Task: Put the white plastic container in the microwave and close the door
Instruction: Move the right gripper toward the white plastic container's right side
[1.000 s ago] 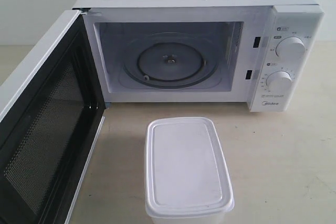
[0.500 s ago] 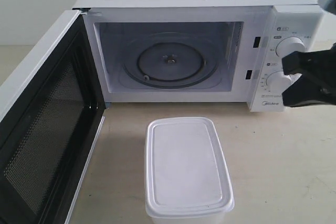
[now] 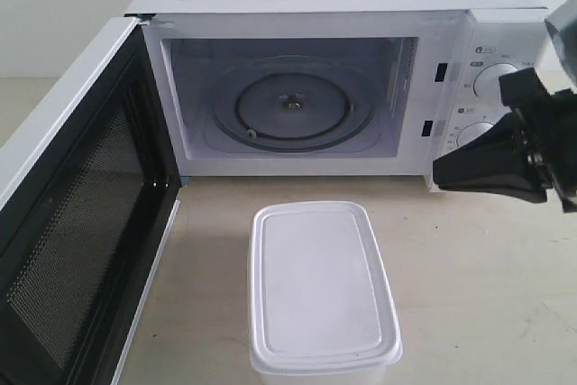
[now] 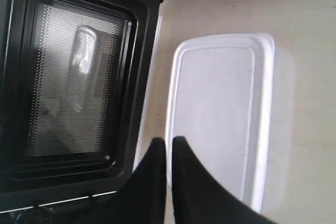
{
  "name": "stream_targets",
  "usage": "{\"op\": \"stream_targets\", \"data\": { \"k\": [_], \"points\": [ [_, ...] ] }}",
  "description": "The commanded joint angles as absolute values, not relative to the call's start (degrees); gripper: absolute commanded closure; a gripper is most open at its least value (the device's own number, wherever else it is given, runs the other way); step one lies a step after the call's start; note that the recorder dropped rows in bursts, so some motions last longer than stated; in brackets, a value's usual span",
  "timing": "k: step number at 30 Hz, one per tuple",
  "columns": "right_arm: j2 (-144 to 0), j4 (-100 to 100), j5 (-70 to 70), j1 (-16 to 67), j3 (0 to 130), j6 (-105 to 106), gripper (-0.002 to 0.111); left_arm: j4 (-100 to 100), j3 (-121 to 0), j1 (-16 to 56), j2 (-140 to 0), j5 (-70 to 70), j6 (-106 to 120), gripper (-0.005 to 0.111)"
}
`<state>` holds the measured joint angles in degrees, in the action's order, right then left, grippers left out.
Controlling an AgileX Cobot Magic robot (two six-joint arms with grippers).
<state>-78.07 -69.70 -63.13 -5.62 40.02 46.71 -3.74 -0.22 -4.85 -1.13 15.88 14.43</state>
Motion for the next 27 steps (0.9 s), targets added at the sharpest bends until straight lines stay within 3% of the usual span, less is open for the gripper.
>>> {"op": "stream_targets", "data": {
  "k": [1,13,16,21,27],
  "points": [
    [-83.9,-78.6,-67.9,-7.4,34.4,57.2,0.108,-3.8,0.0,-5.0,-1.3,15.5,13.9,0.102],
    [-98.6,-88.8,-68.0,-7.4,30.9,72.9,0.107,-3.8,0.0,-5.0,-1.3,15.5,13.9,0.102],
    [-100.3,-89.5,-66.4,-7.4,30.9,73.6,0.097,-3.8,0.0,-5.0,-1.3,15.5,13.9,0.102],
    [-101.4,-90.7,-66.0,-7.3,30.9,75.1,0.065,-3.8,0.0,-5.0,-1.3,15.5,13.9,0.102],
    [-101.7,-90.6,-63.9,-5.1,30.9,76.8,0.061,-3.8,0.0,-5.0,-1.3,15.5,13.9,0.102]
  ]
}}
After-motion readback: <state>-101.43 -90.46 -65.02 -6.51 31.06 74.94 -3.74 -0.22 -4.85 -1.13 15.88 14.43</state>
